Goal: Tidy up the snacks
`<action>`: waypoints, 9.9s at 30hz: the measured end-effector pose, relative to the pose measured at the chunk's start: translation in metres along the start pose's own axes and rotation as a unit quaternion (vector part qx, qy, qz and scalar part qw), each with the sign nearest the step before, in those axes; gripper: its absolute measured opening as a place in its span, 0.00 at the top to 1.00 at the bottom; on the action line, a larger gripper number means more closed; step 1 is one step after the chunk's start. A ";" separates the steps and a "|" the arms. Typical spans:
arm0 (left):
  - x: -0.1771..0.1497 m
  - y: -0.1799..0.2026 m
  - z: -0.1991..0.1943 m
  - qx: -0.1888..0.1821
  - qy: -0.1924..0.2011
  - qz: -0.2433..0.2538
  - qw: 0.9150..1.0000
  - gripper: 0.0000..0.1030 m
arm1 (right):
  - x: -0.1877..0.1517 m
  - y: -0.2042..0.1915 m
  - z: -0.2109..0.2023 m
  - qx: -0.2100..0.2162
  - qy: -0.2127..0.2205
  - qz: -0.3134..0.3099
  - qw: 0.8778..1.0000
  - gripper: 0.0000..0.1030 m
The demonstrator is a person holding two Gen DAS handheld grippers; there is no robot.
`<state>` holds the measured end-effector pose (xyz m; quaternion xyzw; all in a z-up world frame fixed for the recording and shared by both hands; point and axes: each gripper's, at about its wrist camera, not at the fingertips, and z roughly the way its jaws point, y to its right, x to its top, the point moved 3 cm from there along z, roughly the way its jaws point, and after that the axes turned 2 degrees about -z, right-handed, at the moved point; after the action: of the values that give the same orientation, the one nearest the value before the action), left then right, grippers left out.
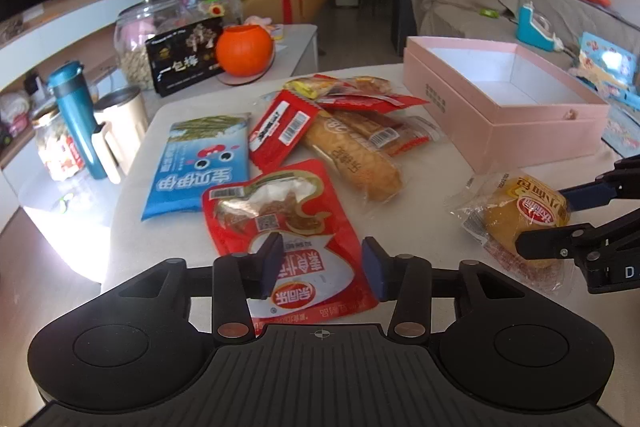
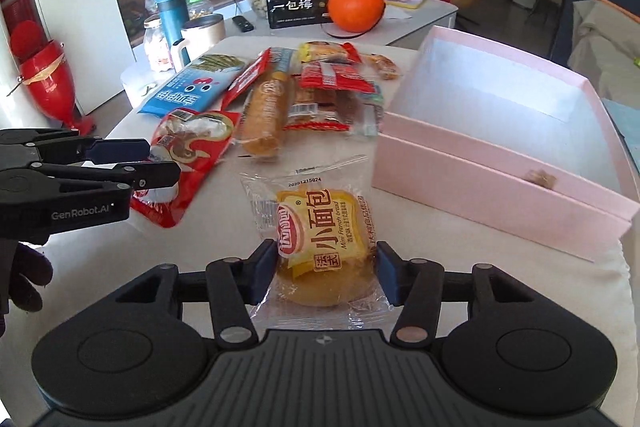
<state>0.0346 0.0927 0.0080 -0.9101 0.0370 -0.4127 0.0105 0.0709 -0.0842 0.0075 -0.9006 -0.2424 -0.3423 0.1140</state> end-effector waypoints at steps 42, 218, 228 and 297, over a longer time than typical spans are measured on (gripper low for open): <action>-0.002 -0.056 0.025 -0.045 -0.002 -0.078 0.996 0.25 | 0.057 0.033 0.053 -0.019 0.030 0.017 0.999 0.10; 0.045 -0.119 0.061 -0.032 0.104 -0.259 0.960 0.21 | 0.149 0.002 0.046 -0.014 0.031 -0.013 0.999 0.15; 0.044 -0.120 0.060 -0.042 0.114 -0.251 0.960 0.22 | 0.225 0.037 0.163 -0.123 -0.052 0.025 0.991 0.47; 0.017 0.040 0.018 -0.046 0.003 0.004 0.999 0.49 | 0.018 0.034 0.036 0.011 -0.029 0.000 1.000 0.62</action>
<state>0.0566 0.0511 0.0070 -0.9082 0.0598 -0.4132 -0.0296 0.1206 -0.0939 -0.0081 -0.9089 -0.2490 -0.3136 0.1169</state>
